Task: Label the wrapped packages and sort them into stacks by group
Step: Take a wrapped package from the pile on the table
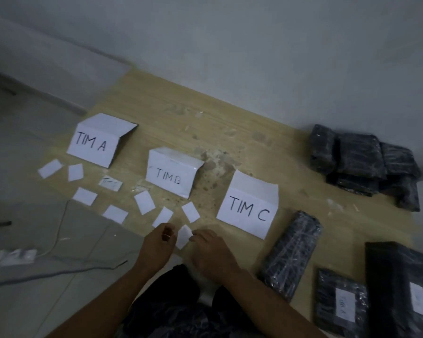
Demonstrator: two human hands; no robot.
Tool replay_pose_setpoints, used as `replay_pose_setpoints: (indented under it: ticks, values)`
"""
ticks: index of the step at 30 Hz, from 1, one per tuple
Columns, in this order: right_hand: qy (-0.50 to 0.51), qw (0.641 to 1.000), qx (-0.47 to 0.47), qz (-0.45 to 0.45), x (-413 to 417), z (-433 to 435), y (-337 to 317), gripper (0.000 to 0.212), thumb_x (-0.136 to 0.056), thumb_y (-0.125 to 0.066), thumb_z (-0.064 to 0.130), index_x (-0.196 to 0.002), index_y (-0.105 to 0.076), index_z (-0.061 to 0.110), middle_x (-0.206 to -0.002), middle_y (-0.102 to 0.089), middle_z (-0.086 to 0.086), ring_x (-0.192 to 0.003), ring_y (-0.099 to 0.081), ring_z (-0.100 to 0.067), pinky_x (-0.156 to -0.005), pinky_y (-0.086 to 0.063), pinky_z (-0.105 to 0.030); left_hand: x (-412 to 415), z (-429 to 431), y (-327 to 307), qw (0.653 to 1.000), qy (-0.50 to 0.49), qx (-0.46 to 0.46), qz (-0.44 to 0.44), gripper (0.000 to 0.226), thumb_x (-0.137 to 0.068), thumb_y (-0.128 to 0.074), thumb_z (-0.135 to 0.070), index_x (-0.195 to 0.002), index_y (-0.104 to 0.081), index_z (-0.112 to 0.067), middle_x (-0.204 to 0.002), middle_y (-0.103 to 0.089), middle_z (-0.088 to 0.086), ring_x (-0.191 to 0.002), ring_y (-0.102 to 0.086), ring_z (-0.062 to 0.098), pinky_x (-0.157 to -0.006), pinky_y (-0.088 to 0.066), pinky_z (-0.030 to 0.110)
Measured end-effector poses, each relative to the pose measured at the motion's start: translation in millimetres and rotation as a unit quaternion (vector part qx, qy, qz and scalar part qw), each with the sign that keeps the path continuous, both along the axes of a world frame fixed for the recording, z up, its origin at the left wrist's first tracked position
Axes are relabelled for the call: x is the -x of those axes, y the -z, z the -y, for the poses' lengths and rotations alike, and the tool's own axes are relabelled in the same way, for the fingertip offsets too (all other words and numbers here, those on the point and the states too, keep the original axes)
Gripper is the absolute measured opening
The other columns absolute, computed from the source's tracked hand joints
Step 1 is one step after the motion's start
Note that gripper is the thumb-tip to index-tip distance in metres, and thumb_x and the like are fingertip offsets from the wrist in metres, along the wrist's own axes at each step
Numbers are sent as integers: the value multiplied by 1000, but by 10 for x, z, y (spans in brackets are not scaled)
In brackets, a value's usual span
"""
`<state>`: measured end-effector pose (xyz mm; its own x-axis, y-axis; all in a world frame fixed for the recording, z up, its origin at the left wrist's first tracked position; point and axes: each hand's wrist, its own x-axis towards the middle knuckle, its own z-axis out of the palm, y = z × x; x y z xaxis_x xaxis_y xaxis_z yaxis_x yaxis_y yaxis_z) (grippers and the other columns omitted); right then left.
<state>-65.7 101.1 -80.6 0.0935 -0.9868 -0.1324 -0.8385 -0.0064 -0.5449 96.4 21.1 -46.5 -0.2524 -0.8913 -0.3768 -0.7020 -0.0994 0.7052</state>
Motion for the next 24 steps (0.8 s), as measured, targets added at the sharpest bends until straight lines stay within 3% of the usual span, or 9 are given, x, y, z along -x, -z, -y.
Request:
replay_pose_setpoints:
  ticks: [3, 7, 11, 17, 21, 24]
  values:
    - [-51, 997, -64, -15, -254, 91, 57, 62, -82, -63, 35, -138, -42, 18, -153, -32, -6, -142, -25, -24, -107, -31, -44, -170, 97, 9, 1000, 7, 2, 8, 21, -90, -62, -11, -110, -62, -6, -95, -65, 5, -83, -59, 14, -74, -42, 21]
    - [-75, 986, -95, -113, -550, 178, 170, 75, -59, -79, 38, -124, -47, 18, -130, -54, -9, -119, -52, -30, -89, -48, -45, -331, 186, 11, 1000, 9, -18, 4, 21, -90, -61, -11, -110, -61, -7, -94, -63, 4, -87, -60, 17, -76, -43, 23]
    - [-28, 986, -68, -152, -648, 128, 229, 53, -57, -75, 38, -104, -56, 22, -108, -59, -1, -96, -59, -24, -73, -49, -36, -376, 216, 23, 999, 23, -22, 2, 21, -90, -61, -10, -111, -61, -7, -94, -62, 1, -87, -58, 15, -76, -42, 21]
    - [4, 986, -21, -167, -579, 64, 236, 36, -59, -74, 40, -90, -65, 25, -95, -63, 3, -85, -61, -20, -68, -50, -32, -396, 274, 52, 999, 39, -34, 1, 19, -90, -60, -11, -109, -60, -10, -93, -61, 1, -88, -60, 17, -76, -43, 23]
    - [62, 992, 46, -100, -492, 14, 164, 7, -79, -58, 26, -83, -62, 21, -91, -64, 3, -83, -58, -19, -67, -46, -31, -372, 305, 78, 998, 52, -20, -2, 17, -91, -59, -10, -107, -61, -12, -96, -62, 1, -89, -59, 17, -76, -41, 22]
    - [116, 990, 63, -44, -393, -21, 127, 13, -88, -50, 25, -84, -61, 19, -93, -64, 3, -87, -55, -17, -71, -43, -31, -343, 303, 107, 984, 170, 42, 18, 27, -91, -48, -6, -114, -61, -11, -112, -63, 6, -103, -59, 23, -88, -46, 31]
